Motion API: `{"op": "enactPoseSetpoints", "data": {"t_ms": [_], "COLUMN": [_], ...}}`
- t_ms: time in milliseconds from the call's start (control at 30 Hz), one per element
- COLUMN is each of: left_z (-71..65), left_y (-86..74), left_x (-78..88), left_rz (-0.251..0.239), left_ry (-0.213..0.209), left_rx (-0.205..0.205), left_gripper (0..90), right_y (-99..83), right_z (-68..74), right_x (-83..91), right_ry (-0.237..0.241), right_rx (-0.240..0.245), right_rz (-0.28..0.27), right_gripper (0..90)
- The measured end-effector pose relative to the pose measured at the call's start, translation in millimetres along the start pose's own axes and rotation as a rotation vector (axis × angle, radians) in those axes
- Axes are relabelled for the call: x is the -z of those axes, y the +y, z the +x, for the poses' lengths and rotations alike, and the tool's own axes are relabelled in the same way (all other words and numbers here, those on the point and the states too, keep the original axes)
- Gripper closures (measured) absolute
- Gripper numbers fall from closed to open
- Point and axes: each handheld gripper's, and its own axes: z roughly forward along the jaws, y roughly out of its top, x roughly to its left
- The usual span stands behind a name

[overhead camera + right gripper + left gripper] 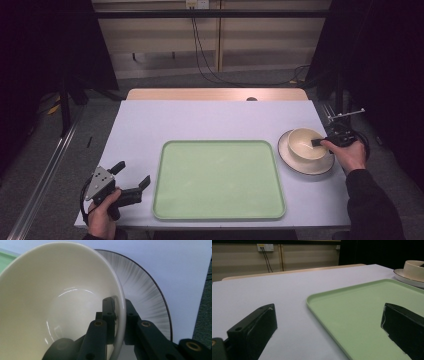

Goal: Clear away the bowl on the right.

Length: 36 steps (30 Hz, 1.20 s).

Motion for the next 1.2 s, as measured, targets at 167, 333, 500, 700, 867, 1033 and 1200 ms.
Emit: {"op": "enactPoseSetpoints", "data": {"t_ms": [167, 333, 500, 700, 867, 1033, 1200], "left_z": [-0.3, -0.1, -0.1, -0.1, -0.2, -0.1, 0.1], "left_y": [0.1, 0.1, 0.1, 0.1, 0.2, 0.1, 0.0], "left_x": [0.0, -0.1, -0.1, -0.1, -0.1, 0.0, 0.5], "left_rz": [0.001, 0.0, 0.001, 0.0, 0.0, 0.003, 0.002], "left_ry": [0.004, 0.002, 0.003, 0.001, 0.001, 0.006, 0.003], "left_rx": [-0.002, -0.001, -0.001, 0.0, 0.0, -0.003, -0.003], "left_gripper": [0.4, 0.4, 0.4, 0.4, 0.4, 0.4, 0.4], "right_y": [-0.7, -1.9, -2.0, -1.6, -2.0, -1.6, -2.6], "right_z": [-1.9, -3.1, -1.7, -1.1, -0.6, 0.2, 0.4], "right_x": [0.6, 1.0, 2.5, 3.5, 5.1, 7.8, 13.2], "right_ry": [0.021, 0.037, 0.037, 0.042, 0.058, 0.058, 0.066], "right_rx": [0.003, -0.012, -0.019, -0.021, -0.035, -0.029, -0.024], "right_rz": [-0.018, -0.024, -0.036, -0.043, -0.047, -0.063, -0.082], "right_gripper": [84.4, 84.4, 84.2, 84.0, 83.9, 83.8, 83.7]}}
